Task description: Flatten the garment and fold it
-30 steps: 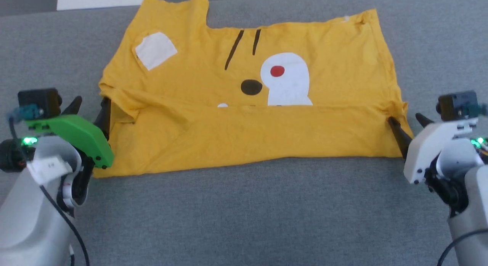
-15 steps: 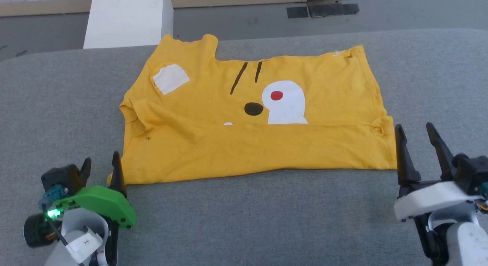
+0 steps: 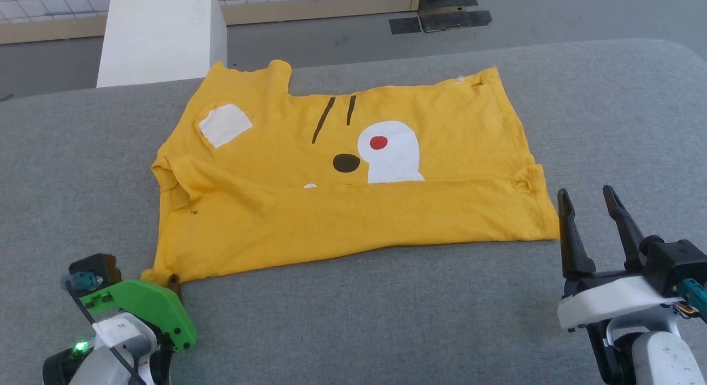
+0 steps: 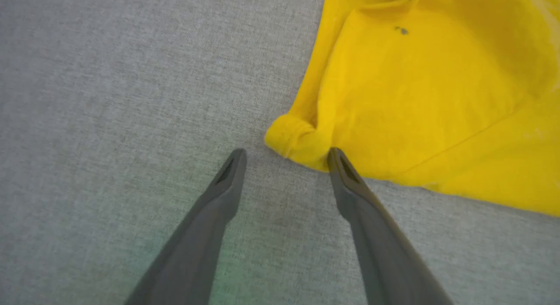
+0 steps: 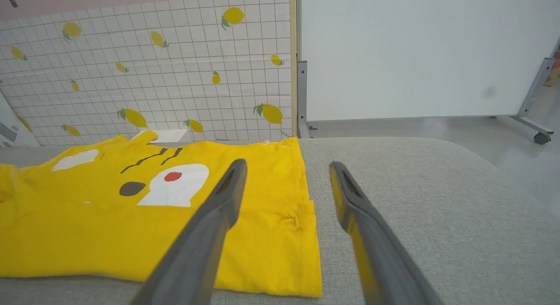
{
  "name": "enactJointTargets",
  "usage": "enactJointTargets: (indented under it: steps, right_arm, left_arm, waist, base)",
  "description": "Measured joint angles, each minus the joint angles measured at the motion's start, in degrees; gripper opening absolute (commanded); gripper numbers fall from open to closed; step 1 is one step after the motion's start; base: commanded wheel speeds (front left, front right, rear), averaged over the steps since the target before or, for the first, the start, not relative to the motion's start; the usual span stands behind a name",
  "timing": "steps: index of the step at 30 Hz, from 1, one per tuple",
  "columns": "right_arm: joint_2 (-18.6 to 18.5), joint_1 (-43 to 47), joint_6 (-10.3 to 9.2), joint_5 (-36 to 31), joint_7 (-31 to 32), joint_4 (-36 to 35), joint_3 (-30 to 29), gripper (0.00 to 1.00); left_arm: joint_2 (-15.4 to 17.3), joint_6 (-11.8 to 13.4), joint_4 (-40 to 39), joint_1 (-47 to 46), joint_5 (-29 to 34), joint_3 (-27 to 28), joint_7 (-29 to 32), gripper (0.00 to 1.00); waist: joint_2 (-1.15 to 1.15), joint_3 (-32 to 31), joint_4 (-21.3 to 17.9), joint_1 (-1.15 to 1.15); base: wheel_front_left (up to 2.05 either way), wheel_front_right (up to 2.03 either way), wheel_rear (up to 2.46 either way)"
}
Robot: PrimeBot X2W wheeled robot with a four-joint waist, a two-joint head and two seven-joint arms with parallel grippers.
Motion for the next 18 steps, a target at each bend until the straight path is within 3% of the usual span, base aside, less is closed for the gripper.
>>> enactJointTargets:
  steps: [5, 6, 7, 8, 9, 15, 18]
  right_arm:
    - [0.03, 0.0, 0.0, -0.37, 0.37, 0.03, 0.25, 1.0]
    - [0.03, 0.0, 0.0, -0.37, 0.51, 0.03, 0.31, 1.0]
    - [0.03, 0.0, 0.0, -0.36, 0.52, 0.05, 0.34, 1.0]
    - [0.04, -0.01, 0.0, -0.36, 0.53, 0.1, 0.43, 1.0]
    - [0.04, -0.01, 0.0, -0.36, 0.54, 0.12, 0.47, 1.0]
    - [0.09, -0.98, 0.0, -1.71, 1.76, 1.71, -0.64, 1.0]
    - [0.11, -3.31, 0.0, -1.45, 5.35, 5.2, -2.09, 1.0]
  left_arm:
    - [-0.11, -0.53, 1.34, -1.4, -2.33, 0.33, 2.19, 1.0]
    - [-0.15, -0.91, 1.58, -1.77, -2.66, 0.44, 2.19, 0.84]
    - [-0.15, -1.36, 1.78, -2.02, -2.79, 0.35, 2.21, 0.36]
    - [-0.15, -2.0, 2.08, -2.29, -2.85, 0.27, 2.2, 0.1]
    - [-0.19, -2.37, 2.29, -2.49, -2.99, 0.3, 2.19, 0.0]
    - [-0.91, -4.45, 3.37, -3.32, -3.19, 0.0, 0.76, 0.0]
    - [-1.02, -5.14, 3.65, -3.39, -3.26, -0.16, -0.05, 0.0]
  waist:
    - [0.0, 0.15, -0.07, 0.0]
    - [0.0, 0.2, -0.04, 0.0]
    - [0.0, 0.25, -0.02, 0.0]
    - [0.0, 0.3, 0.03, 0.0]
    - [0.0, 0.34, 0.07, 0.0]
    - [0.0, 0.6, 0.61, 0.0]
    - [0.0, 0.71, 0.96, 0.0]
  base:
    - [0.0, 0.0, 0.0]
    - [0.0, 0.0, 0.0]
    - [0.0, 0.0, 0.0]
    - [0.0, 0.0, 0.0]
    - [0.0, 0.0, 0.0]
    - [0.0, 0.0, 0.0]
    - [0.0, 0.0, 0.0]
